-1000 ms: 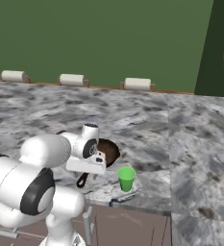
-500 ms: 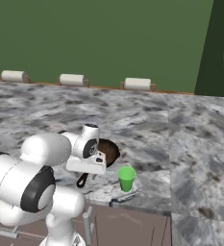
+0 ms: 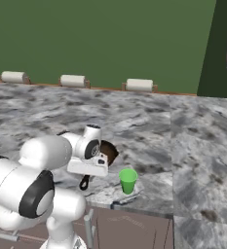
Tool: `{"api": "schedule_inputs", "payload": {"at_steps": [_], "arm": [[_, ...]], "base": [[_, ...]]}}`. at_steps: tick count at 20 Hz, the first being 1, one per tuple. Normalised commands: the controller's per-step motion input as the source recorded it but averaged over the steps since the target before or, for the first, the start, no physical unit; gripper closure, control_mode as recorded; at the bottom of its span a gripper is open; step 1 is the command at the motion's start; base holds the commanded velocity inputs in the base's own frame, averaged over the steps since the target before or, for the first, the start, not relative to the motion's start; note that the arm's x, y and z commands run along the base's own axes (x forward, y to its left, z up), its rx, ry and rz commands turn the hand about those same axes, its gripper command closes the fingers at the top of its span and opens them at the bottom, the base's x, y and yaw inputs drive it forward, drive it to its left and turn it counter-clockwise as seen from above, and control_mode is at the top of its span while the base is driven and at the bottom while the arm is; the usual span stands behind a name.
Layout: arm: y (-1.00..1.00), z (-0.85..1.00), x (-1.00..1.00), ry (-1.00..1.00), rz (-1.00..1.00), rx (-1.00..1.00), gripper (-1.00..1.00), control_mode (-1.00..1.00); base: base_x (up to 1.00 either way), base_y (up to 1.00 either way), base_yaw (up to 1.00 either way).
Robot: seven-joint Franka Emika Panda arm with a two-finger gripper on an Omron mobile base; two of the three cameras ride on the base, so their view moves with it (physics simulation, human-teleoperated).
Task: Pick the cup and pan and place them in the sink. Then turn on the water.
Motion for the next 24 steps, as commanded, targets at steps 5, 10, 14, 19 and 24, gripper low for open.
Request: {"api": "schedule_inputs", "payload": {"at_steps": [5, 10, 14, 19, 24], "arm": [[-0.10, 0.92, -0.39, -0.01, 0.02, 0.00, 1.00, -1.00], [0.00, 1.00, -0.32, -0.04, 0.02, 0.00, 1.00, -1.00], [0.00, 0.71, -0.43, 0.00, 0.00, 0.00, 1.00, -1.00], [0.00, 0.51, -0.54, -0.03, -0.05, 0.00, 1.00, -1.00], [0.00, 0.55, -0.49, -0.05, -0.16, 0.00, 1.00, -1.00]], "base": [[0.00, 0.00, 0.00], [0.00, 0.00, 0.00], [0.00, 0.00, 0.00], [0.00, 0.00, 0.00], [0.00, 0.00, 0.00]]}}
